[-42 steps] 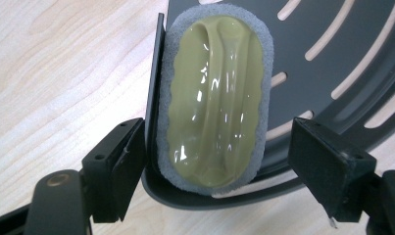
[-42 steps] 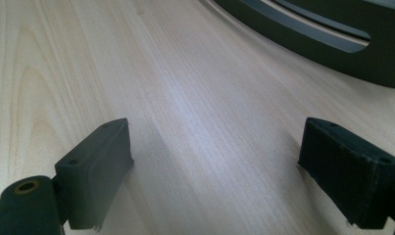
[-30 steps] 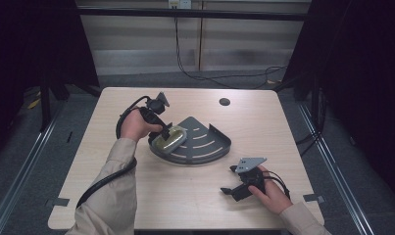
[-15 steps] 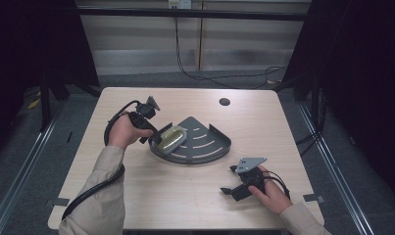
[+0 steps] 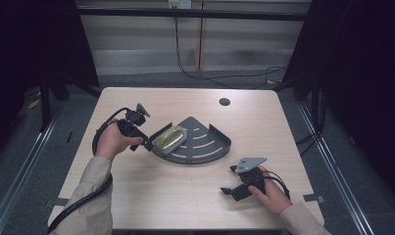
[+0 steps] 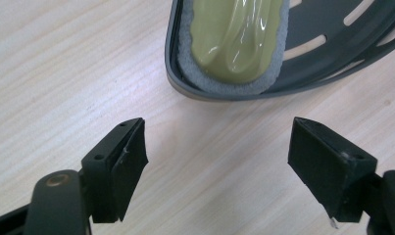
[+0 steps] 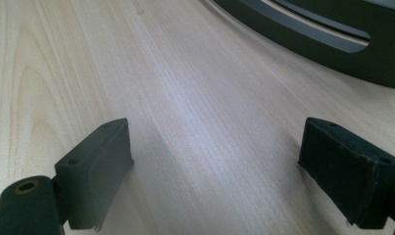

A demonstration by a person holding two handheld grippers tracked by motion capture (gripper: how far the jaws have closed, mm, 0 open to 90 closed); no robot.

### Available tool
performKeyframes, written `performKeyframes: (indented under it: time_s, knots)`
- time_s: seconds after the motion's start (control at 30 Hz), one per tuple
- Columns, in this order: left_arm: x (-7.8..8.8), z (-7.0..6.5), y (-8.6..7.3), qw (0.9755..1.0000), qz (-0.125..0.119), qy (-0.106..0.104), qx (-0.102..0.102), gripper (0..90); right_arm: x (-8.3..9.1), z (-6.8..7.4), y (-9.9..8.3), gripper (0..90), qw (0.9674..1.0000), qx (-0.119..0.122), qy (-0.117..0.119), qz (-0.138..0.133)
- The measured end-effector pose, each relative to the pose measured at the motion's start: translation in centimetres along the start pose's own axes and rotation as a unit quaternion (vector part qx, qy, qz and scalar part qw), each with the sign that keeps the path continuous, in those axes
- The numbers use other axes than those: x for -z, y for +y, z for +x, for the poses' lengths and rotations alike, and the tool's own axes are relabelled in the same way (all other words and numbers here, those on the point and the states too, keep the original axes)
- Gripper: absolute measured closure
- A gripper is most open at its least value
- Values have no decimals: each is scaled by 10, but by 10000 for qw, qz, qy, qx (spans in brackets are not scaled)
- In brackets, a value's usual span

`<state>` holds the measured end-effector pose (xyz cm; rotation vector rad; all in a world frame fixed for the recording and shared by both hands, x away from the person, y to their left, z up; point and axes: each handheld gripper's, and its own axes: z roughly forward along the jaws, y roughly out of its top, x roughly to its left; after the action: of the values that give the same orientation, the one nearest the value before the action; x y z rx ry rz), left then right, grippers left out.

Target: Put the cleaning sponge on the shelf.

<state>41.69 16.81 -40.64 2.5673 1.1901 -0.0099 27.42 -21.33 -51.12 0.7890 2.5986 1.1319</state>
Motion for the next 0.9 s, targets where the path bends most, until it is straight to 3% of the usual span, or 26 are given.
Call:
performKeyframes:
  time_s: [0.9]
  knots:
    - [-17, 3, -43, 10000, -42, 10, -20, 221, 0, 0, 0, 115, 10000, -6, 8, 13]
